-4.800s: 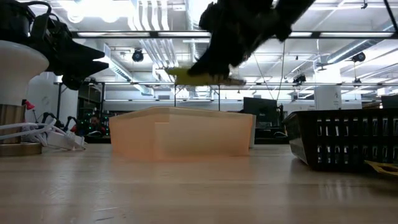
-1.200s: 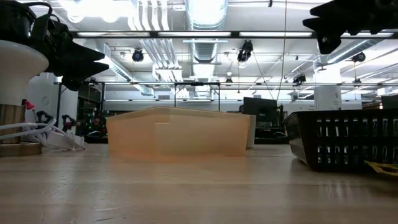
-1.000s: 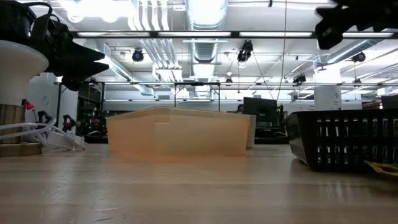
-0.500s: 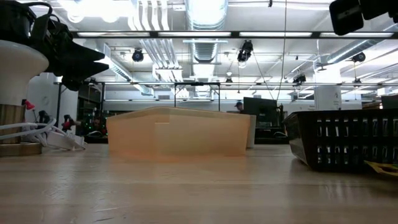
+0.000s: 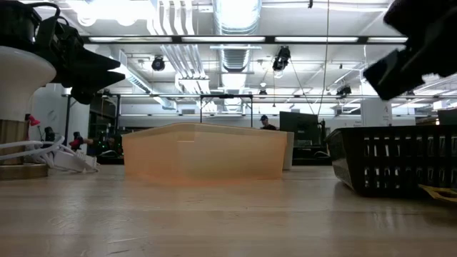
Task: Pick & Place School Supplies
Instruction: Put the yellow crayon box into the black bin
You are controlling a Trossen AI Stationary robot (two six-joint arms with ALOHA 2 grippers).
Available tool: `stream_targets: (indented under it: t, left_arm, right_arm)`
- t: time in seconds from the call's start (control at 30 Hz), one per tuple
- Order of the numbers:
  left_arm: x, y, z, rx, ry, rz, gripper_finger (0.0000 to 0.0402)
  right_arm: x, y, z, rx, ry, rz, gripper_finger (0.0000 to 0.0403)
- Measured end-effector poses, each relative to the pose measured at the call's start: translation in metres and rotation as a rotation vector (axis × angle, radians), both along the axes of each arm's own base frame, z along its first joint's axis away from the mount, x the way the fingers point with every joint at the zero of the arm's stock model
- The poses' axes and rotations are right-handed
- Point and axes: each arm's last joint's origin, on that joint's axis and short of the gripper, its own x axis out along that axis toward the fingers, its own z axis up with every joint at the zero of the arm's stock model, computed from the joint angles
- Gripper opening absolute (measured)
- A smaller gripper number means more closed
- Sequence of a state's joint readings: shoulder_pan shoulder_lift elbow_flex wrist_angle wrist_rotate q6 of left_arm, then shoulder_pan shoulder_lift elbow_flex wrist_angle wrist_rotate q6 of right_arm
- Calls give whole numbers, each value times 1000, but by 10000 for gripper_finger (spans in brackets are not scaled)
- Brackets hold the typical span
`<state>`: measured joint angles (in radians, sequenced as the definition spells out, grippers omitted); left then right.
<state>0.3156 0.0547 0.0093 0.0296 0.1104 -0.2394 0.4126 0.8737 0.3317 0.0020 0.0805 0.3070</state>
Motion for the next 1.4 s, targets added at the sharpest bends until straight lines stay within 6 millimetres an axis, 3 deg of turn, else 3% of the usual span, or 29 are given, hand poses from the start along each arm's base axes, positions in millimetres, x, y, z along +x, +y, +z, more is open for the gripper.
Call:
stream_targets:
  t: [0.2, 0.57, 0.87, 0.97, 1.07, 1.4]
  left_arm:
    - [0, 0, 0, 0, 0, 0, 188]
    - [0, 0, 0, 0, 0, 0, 188]
    - [0, 0, 0, 0, 0, 0, 188]
    - [0, 0, 0, 0, 0, 0, 188]
    - [0, 0, 0, 0, 0, 0, 188]
    - [0, 0, 0, 0, 0, 0, 188]
  right_arm:
    - [20, 9, -17, -16, 141, -38, 130]
    - [64, 23, -21, -124, 231, -128, 130]
    - [85, 13, -18, -117, 350, -267, 130]
    - [85, 5, -16, -23, 374, -380, 130]
    - [84, 3, -9, -43, 344, -361, 130]
    - [51, 16, 51, -171, 4, -293, 130]
